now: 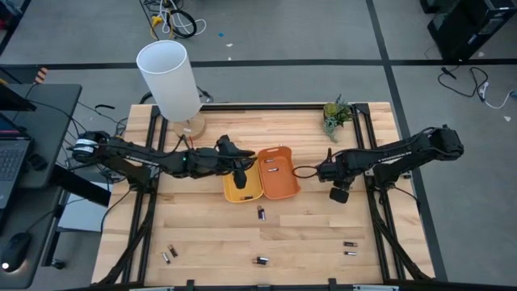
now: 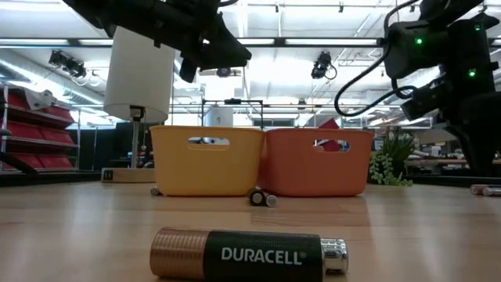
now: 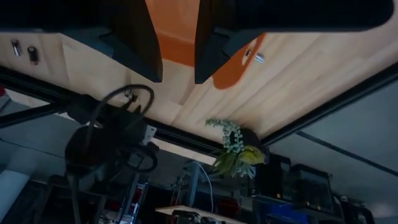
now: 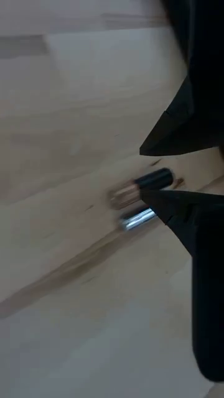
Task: Sort batteries
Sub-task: Put the middle right black battery into the yellow bin
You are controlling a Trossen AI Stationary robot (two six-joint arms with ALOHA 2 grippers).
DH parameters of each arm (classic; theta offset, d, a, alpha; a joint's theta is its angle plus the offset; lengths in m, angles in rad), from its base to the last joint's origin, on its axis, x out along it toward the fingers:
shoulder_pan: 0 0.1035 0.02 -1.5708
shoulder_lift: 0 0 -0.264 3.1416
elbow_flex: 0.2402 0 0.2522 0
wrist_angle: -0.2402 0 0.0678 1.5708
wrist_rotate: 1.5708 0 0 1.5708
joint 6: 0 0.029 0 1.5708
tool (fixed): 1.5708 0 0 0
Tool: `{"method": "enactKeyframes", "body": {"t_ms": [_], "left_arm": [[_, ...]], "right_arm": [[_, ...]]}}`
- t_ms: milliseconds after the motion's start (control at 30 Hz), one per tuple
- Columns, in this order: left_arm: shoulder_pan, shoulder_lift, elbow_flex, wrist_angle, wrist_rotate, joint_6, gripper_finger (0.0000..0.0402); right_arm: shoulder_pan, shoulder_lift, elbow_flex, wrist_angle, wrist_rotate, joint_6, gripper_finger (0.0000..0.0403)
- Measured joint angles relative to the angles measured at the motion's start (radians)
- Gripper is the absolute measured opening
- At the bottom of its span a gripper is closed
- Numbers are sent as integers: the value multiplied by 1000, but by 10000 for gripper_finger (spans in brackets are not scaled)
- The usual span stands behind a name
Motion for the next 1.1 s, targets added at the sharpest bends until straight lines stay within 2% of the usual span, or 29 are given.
{"method": "enactKeyframes", "body": {"t_ms": [233, 767, 967, 1100], "left_arm": [[-1, 0, 0, -24, 21, -81, 110], [-1, 0, 0, -7, 10, -106, 110], [-1, 0, 0, -7, 11, -106, 110], [-1, 0, 0, -16, 16, -106, 110]], "right_arm": [[-36, 1, -78, 53, 3, 49, 87], [-36, 1, -81, 59, 8, 88, 87], [-35, 1, -81, 5, -83, 136, 87], [-35, 1, -81, -7, -85, 147, 87]]}}
